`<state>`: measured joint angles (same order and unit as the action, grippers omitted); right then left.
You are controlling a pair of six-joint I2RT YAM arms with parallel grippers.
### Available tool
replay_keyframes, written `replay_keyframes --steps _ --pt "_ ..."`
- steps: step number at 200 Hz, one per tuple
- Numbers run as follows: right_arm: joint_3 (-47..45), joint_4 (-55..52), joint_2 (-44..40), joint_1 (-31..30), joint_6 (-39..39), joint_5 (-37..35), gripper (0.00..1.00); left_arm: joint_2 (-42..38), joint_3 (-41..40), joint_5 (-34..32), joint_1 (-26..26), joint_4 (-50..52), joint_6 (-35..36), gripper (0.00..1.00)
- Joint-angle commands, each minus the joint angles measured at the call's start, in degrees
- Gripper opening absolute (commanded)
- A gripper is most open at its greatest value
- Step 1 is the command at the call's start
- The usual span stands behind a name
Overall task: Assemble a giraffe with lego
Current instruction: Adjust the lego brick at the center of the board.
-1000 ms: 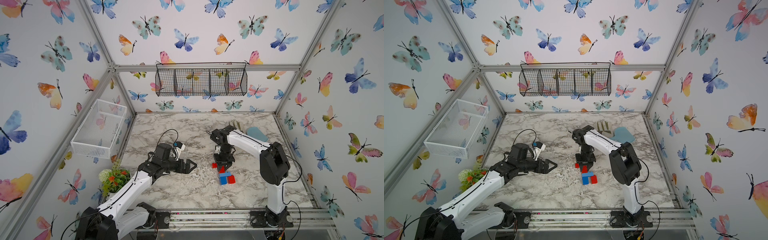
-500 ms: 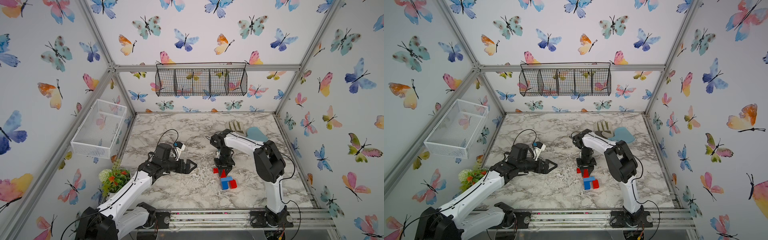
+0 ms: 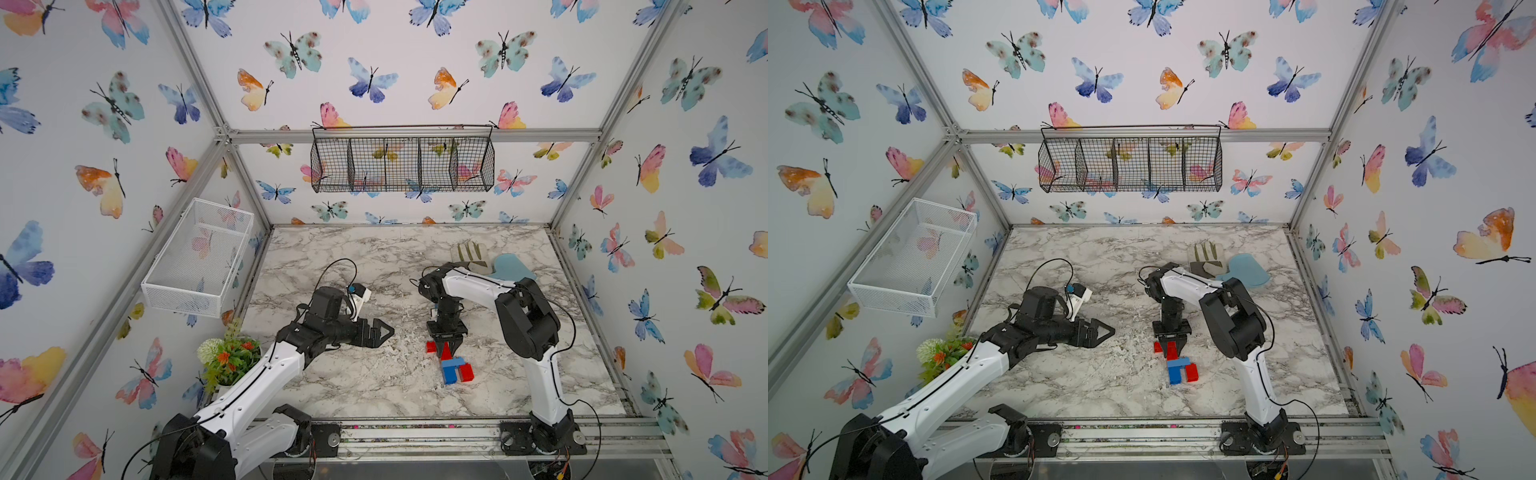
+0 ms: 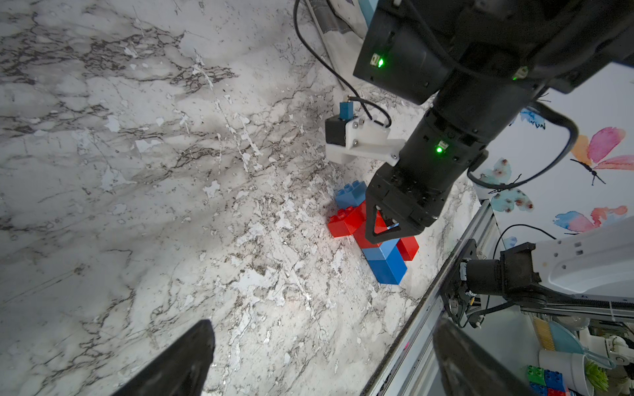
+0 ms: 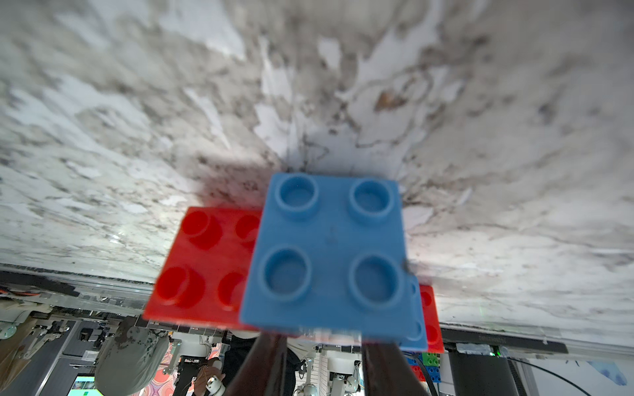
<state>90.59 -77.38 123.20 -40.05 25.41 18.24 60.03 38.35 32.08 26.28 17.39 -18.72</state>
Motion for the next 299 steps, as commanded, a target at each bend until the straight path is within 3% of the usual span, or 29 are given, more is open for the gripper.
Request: replay_keyframes --steps 1,66,121,207,299 --pt "1.24 -1.37 1.27 0.50 -0.70 1.00 0.35 -1.04 -0.63 0.98 0.28 -0.08 -0.06 0.98" --pt "3.43 -1.37 -2.31 0.66 0.35 1.38 0.61 -0.97 -0.54 0.28 0.17 0.15 0.01 0.99" --pt "1.06 -0.33 -15.03 0.68 2.89 -8.27 0.72 -0.89 -0.47 -0.17 0.20 0.27 0.18 0.98" --pt "-19.47 12.16 -36.10 -3.19 11.15 -14.50 0.74 0.75 -0.37 -1.93 0.41 0.28 0.25 0.99" --pt "-36.93 22.89 -43.63 -20.31 26.76 -20.59 0.71 0.52 0.11 -6.65 0.47 0.51 0.63 0.98"
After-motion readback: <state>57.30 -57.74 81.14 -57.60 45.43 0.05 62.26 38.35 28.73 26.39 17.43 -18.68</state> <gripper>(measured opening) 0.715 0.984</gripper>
